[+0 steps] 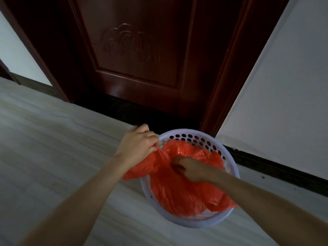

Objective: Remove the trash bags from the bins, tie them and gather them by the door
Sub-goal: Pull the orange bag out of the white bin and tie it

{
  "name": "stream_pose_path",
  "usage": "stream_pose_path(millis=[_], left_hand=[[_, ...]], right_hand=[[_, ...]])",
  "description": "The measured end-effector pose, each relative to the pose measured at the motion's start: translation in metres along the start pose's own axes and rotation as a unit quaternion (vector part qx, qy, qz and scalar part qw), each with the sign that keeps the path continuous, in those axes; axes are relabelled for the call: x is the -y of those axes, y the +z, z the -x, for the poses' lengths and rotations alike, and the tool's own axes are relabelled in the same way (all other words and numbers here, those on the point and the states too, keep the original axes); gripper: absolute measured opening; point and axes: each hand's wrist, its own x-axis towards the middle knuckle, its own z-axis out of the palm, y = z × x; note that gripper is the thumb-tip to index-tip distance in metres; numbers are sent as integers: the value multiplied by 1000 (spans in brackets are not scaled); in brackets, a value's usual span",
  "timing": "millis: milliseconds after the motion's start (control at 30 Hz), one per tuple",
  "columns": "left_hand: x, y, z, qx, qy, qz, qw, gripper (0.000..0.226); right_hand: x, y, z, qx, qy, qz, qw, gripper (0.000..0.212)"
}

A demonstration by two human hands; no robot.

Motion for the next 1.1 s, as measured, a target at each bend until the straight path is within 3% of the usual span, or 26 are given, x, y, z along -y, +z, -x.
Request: stream_pose_path(millis=[100, 200, 233, 300, 367, 400, 500, 600, 700, 800, 900, 1100], left_hand=[[11, -2, -14, 84, 11, -43, 995, 15], [2, 1, -28, 198, -65, -23, 978, 21], [1, 4, -32, 218, -83, -13, 972, 22], [0, 10, -37, 228, -115, 31, 966, 19], [2, 13, -38, 222, -138, 107, 959, 18], [5, 13, -39, 215, -142, 146, 955, 20], [14, 6, -36, 160, -108, 198, 961, 28], [21, 2, -20, -37, -102, 107, 988, 36], [10, 10, 7, -156, -173, 82, 969, 38], [-10, 28, 23, -125, -274, 157, 941, 48], [-25, 37, 22, -23, -389, 286, 875, 51], [-31, 48, 13, -19, -419, 282, 863, 40]], right_hand=[[4, -3, -2, 23, 50, -98, 994, 37], [5, -6, -6, 101, 89, -267, 954, 58], [7, -3, -9, 112, 91, -259, 955, 68], [14, 4, -10, 92, 89, -105, 986, 74], [22, 16, -11, 19, 97, 113, 989, 66], [26, 21, -11, -14, 98, 149, 984, 57], [26, 23, -11, -76, 129, 53, 987, 35], [18, 15, -17, -120, 171, -65, 976, 31], [12, 7, -31, -151, 208, -144, 956, 32], [7, -1, -51, -195, 233, -155, 940, 29], [9, -1, -61, -203, 213, -153, 943, 32], [9, 2, -52, -225, 171, -142, 949, 30]])
